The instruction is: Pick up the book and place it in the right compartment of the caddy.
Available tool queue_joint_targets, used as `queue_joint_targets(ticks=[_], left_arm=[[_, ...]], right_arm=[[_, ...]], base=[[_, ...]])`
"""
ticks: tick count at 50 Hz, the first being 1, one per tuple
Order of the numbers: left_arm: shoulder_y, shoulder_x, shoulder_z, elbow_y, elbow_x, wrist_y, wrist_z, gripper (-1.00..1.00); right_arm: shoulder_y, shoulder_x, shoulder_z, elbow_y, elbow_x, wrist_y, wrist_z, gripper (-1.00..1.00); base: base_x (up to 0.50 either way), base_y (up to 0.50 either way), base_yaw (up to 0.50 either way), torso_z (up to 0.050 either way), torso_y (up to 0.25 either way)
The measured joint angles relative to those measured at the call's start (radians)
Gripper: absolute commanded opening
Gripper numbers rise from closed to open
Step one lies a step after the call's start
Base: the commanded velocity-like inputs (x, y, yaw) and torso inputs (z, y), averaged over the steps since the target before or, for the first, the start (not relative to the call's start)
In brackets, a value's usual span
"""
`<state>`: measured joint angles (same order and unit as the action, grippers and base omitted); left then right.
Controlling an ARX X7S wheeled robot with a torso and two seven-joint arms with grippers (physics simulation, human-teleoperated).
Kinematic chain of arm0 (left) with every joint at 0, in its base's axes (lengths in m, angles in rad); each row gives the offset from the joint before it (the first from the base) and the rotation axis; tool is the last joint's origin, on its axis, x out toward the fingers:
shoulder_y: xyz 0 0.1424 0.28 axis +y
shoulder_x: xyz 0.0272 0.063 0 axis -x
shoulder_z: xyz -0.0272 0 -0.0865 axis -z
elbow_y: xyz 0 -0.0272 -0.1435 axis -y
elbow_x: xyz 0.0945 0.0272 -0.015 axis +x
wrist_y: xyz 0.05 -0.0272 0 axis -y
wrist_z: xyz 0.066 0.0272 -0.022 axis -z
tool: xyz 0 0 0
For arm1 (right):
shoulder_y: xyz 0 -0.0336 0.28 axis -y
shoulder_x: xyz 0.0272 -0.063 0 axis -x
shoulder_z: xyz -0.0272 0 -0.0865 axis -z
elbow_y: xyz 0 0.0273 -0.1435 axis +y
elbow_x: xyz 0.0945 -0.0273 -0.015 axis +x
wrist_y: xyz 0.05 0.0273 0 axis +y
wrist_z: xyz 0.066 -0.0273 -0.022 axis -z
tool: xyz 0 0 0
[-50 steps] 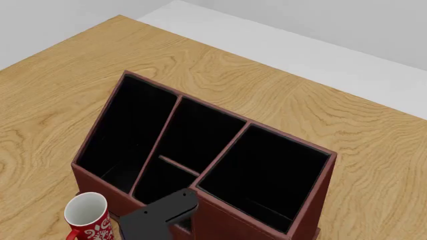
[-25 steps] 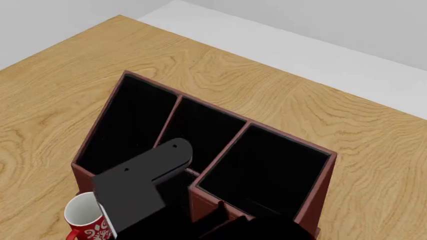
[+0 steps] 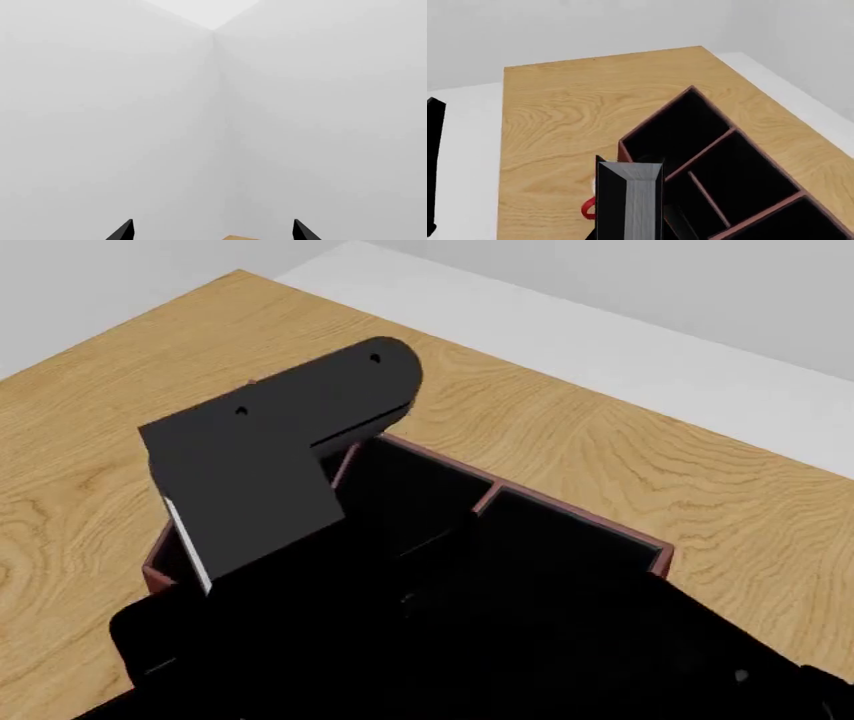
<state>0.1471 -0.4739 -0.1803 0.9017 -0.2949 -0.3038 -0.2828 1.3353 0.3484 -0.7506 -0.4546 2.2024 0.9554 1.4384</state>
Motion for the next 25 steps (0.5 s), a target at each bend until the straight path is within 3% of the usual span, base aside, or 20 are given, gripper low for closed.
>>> queue_joint_targets(ticks=[25], left_arm=[[0.003, -0.005, -0.005, -0.005, -0.011, 0.005, -0.006, 1.0]], right_arm=[[0.268, 0.057, 0.045, 0.056, 0.114, -0.086, 0.065, -1.0]], base=[[0.0, 0.0, 0.0, 0.001, 0.001]])
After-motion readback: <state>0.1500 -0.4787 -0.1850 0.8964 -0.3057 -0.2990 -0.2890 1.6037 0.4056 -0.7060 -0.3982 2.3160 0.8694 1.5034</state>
